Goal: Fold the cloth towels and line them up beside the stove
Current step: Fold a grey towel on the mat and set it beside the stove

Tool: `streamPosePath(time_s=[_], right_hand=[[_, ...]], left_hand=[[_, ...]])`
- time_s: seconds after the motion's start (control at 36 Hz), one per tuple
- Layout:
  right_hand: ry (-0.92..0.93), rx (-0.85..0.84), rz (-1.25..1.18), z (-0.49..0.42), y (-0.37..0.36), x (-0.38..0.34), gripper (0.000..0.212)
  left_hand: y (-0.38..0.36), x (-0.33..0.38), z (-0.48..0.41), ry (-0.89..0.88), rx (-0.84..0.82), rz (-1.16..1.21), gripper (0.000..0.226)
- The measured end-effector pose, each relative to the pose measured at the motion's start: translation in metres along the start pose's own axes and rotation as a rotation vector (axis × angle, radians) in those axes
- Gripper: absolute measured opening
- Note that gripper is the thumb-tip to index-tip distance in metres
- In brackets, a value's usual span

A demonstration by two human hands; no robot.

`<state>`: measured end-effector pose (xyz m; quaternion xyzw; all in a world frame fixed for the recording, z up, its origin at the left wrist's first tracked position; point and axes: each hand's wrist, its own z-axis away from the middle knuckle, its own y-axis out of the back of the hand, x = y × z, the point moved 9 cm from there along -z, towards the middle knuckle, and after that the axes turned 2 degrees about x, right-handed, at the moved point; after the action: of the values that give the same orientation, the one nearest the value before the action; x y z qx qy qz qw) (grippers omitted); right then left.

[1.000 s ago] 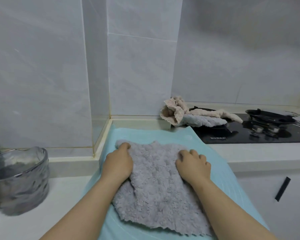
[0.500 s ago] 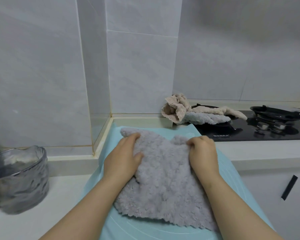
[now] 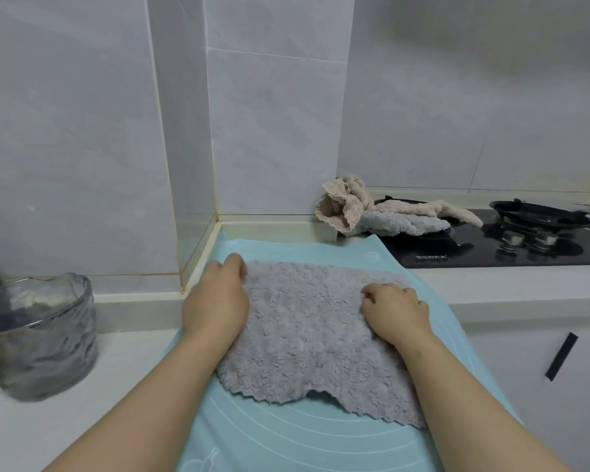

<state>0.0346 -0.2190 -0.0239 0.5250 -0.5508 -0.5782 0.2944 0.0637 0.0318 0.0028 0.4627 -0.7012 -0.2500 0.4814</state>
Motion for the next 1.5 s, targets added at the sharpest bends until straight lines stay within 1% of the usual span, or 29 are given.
streamPosePath(time_s=[0.06,0.11,0.17,0.19,0.28,0.33,0.36,0.39,0.44,0.47,0.5,0.56,0.61,0.67,0.75,0.78,0.83,0.92,1.0,1.08,1.14,1.17,1.22,1.28,1.31,1.36,1.39,1.44,1.5], right_hand=[[0.012,0.004,0.008,0.002,0.001,-0.002,0.039],[0.022,0.023,0.006,0.006,0.002,-0.005,0.038],[0.031,0.060,-0.015,0.013,0.008,-0.009,0.037],[0.040,0.087,-0.027,0.017,0.013,-0.011,0.036],[0.110,0.172,-0.082,0.034,0.032,-0.021,0.028],[0.169,0.165,-0.143,0.051,0.039,-0.023,0.018],[0.196,0.134,-0.169,0.061,0.040,-0.022,0.014],[0.220,0.093,-0.185,0.071,0.037,-0.019,0.012],[0.253,0.013,-0.217,0.091,0.032,-0.012,0.014],[0.262,-0.025,-0.229,0.100,0.028,-0.008,0.016],[0.269,-0.062,-0.224,0.108,0.024,-0.005,0.021],[0.281,-0.117,-0.168,0.121,0.017,0.000,0.038],[0.301,-0.109,-0.137,0.130,0.016,0.000,0.049],[0.315,-0.064,-0.149,0.133,0.018,0.000,0.050],[0.334,0.002,-0.196,0.134,0.021,0.000,0.040],[0.349,0.030,-0.209,0.134,0.023,-0.001,0.034],[0.372,0.076,-0.203,0.137,0.026,-0.004,0.026],[0.372,0.118,-0.168,0.139,0.027,-0.002,0.024],[0.358,0.158,-0.144,0.141,0.029,0.000,0.024],[0.323,0.197,-0.149,0.144,0.035,0.001,0.025],[0.300,0.224,-0.138,0.145,0.038,0.002,0.025],[0.286,0.236,-0.133,0.146,0.039,0.003,0.023],[0.261,0.256,-0.132,0.146,0.042,0.004,0.021],[0.248,0.263,-0.121,0.145,0.044,0.005,0.020],[0.256,0.257,-0.103,0.145,0.043,0.004,0.018],[0.285,0.213,-0.063,0.144,0.039,0.000,0.017],[0.292,0.175,-0.046,0.143,0.034,-0.001,0.021],[0.289,0.111,-0.032,0.140,0.027,0.001,0.038],[0.276,0.111,-0.039,0.138,0.026,0.002,0.043]], left_hand=[[0.001,-0.002,0.003,-0.008,-0.022,-0.097,0.026],[-0.009,0.000,0.009,-0.052,-0.117,-0.252,0.029],[-0.014,0.003,0.014,-0.091,-0.160,-0.309,0.030],[-0.010,0.006,0.016,-0.109,-0.149,-0.302,0.030],[0.016,0.020,0.022,-0.225,-0.034,-0.204,0.026],[0.032,0.026,0.033,-0.290,-0.022,-0.016,0.016],[0.036,0.027,0.041,-0.312,-0.069,0.105,0.010],[0.036,0.029,0.050,-0.338,-0.148,0.218,0.008],[0.030,0.028,0.072,-0.386,-0.341,0.372,0.011],[0.025,0.025,0.083,-0.401,-0.430,0.397,0.008],[0.021,0.022,0.092,-0.429,-0.496,0.377,0.015],[0.016,0.015,0.103,-0.491,-0.530,0.286,0.038],[0.014,0.014,0.109,-0.537,-0.528,0.210,0.049],[0.016,0.018,0.111,-0.581,-0.482,0.156,0.049],[0.026,0.024,0.109,-0.626,-0.329,0.015,0.027],[0.028,0.026,0.110,-0.636,-0.291,-0.040,0.025],[0.023,0.028,0.111,-0.644,-0.266,-0.177,0.023],[0.018,0.026,0.110,-0.602,-0.268,-0.295,0.025],[0.018,0.024,0.104,-0.512,-0.251,-0.270,0.020],[0.024,0.018,0.097,-0.318,-0.214,-0.193,0.012],[0.030,0.017,0.096,-0.270,-0.132,-0.215,0.018],[0.035,0.018,0.097,-0.274,-0.061,-0.242,0.022],[0.056,0.030,0.102,-0.400,0.144,-0.185,0.025],[0.063,0.036,0.105,-0.534,0.200,-0.090,0.023],[0.063,0.034,0.105,-0.565,0.202,-0.039,0.023],[0.052,0.023,0.100,-0.517,0.091,0.074,0.020],[0.044,0.017,0.098,-0.467,0.009,0.091,0.018],[0.030,0.006,0.098,-0.403,-0.117,0.123,0.019],[0.025,0.000,0.098,-0.375,-0.165,0.161,0.021]])
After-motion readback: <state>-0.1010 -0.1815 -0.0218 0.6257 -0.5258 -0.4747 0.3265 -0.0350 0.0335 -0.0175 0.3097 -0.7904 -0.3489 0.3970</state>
